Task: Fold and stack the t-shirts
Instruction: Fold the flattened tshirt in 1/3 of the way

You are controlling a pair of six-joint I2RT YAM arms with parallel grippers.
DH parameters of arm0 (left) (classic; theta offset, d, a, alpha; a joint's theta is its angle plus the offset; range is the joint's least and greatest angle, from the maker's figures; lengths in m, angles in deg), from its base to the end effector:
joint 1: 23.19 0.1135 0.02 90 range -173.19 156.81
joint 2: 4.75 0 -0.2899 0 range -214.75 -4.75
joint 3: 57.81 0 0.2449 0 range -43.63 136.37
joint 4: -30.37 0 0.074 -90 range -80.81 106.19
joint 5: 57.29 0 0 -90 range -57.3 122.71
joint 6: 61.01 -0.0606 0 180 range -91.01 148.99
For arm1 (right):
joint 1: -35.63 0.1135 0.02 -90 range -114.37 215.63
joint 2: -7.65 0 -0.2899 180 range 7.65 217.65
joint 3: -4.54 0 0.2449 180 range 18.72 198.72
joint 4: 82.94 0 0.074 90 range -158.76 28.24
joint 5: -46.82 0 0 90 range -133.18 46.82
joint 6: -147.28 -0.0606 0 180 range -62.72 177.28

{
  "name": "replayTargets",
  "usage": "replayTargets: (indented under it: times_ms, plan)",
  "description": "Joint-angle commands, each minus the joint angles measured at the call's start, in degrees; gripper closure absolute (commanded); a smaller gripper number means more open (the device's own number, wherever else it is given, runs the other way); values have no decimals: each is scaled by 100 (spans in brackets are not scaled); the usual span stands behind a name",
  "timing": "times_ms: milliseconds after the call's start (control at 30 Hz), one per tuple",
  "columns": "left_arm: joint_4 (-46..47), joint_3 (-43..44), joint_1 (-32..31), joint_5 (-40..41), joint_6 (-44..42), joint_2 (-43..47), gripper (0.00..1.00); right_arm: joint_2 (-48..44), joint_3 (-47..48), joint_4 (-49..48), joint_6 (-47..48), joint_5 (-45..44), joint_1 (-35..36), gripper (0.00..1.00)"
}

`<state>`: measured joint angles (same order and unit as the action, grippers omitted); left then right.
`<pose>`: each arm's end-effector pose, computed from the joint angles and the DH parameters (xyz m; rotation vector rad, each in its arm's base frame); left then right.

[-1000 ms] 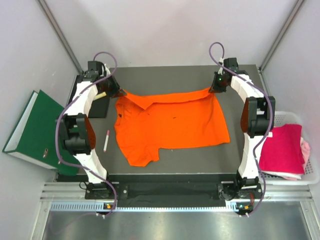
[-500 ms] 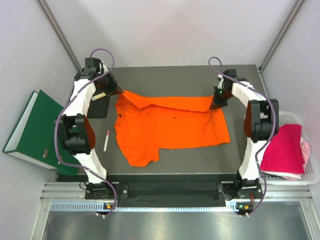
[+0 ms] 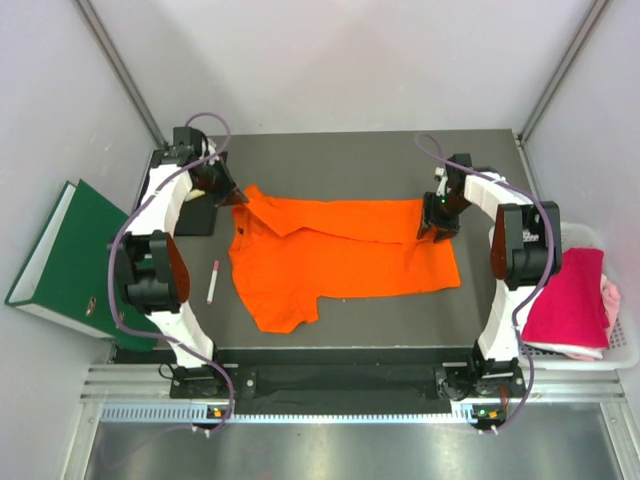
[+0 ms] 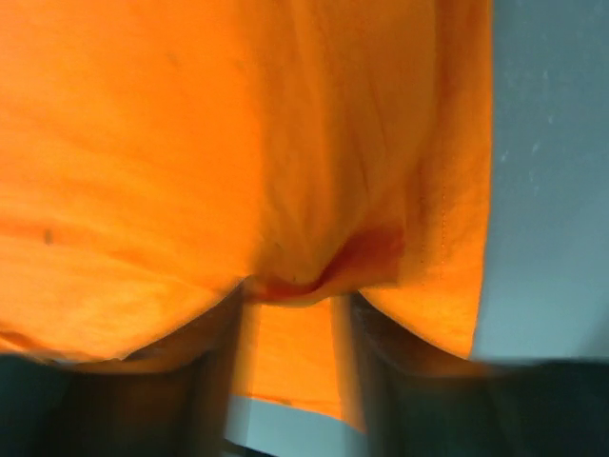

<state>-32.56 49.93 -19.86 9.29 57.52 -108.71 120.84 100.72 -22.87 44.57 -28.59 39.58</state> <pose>0.4015 -0.0008 0.2997 -0.5755 2.5629 -0.6883 0.3960 0.0426 0.1790 0.1812 2.9216 0.4188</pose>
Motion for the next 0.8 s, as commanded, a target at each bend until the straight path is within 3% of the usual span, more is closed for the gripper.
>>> replayTargets:
  times_ms: [0,67,133,433,467,533,767]
  plan:
    - [-495,-556,27,206,-59,648,100,37,80,228,164,-193,-52,34]
    - [-582,-829,27,215,-24,824,100,-103,97,148,155,-324,-52,13]
    - [-574,-1277,27,180,38,1131,100,-200,202,113,137,-421,-60,0]
    - [-644,-3027,27,294,311,2055,100,-209,493,-36,-12,-580,-61,0]
    - [-662,-3141,18,312,311,2073,94,-218,501,-54,-21,-606,-61,0]
    - [-846,-3291,18,451,328,2108,2,-262,528,-80,-39,-703,-61,0]
    - [-505,-2651,18,900,346,2346,1,-438,563,-379,-100,-1080,-61,0]
